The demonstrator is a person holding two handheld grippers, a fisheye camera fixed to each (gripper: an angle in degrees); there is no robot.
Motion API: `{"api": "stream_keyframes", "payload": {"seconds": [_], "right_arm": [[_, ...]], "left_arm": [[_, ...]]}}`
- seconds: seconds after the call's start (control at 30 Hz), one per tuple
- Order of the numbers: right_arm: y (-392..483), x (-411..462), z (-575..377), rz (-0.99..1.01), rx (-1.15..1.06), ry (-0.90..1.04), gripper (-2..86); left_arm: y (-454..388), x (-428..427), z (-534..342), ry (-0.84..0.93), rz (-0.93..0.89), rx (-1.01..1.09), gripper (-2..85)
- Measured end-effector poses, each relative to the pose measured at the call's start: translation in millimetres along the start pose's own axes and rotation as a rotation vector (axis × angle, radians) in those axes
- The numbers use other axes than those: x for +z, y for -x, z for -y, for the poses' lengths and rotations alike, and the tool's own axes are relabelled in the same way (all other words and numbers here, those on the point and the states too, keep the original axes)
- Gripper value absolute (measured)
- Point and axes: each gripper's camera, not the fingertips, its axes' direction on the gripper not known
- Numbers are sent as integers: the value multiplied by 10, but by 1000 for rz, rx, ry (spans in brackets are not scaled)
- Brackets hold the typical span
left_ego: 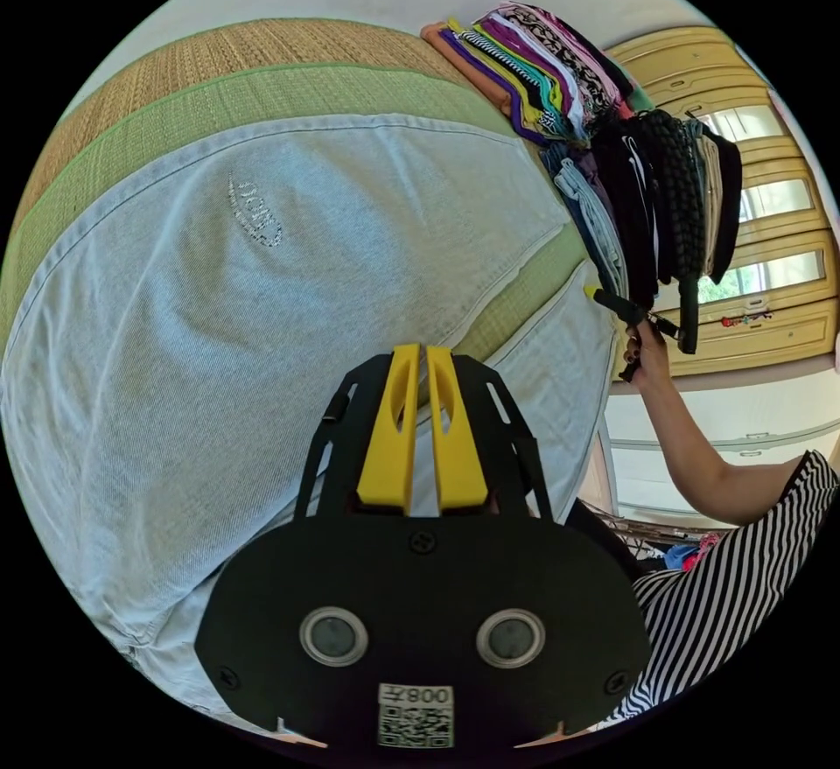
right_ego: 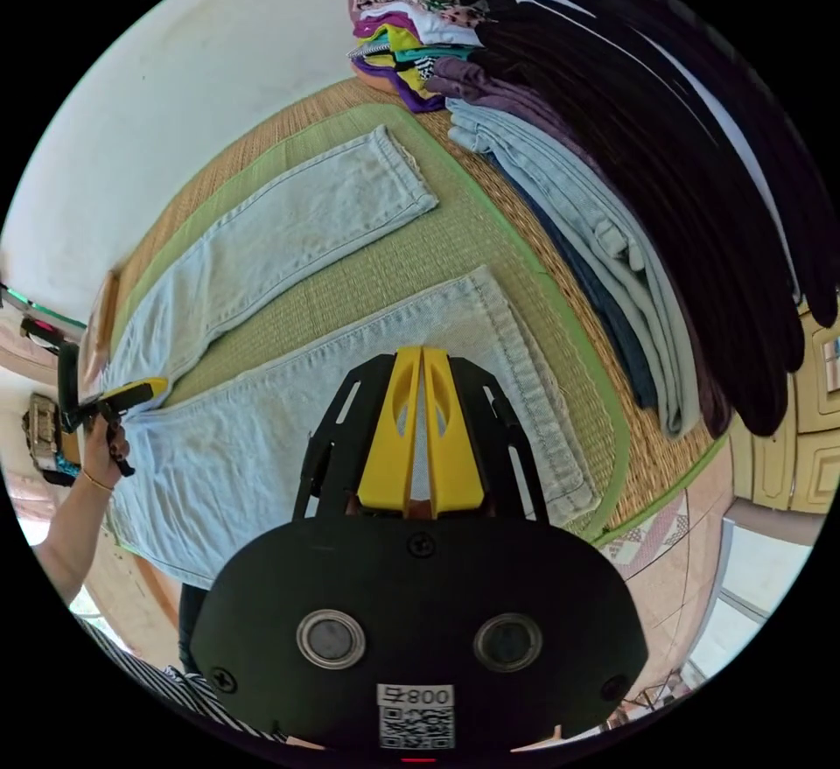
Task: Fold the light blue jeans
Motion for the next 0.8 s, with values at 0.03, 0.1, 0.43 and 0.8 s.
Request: {"api": "stream_keyframes", "payload": {"seconds": [0.03,0.1,0.43,0.8], "right_arm": [[-10,49,102,22,-2,7,-5],[24,91,237,19,-17,32,-5],[679,317,708,92,-208,26,-2],[2274,956,-101,211,-758,241,-1]], "left_arm": [[-26,-16,-27,-2,-5,-7,13],[-76,-44,-82,0,-9,-9,10],[-392,-471,-872,-66,-90,-7,2],[-208,-1270,-2811,-41,90,-411,2]]}}
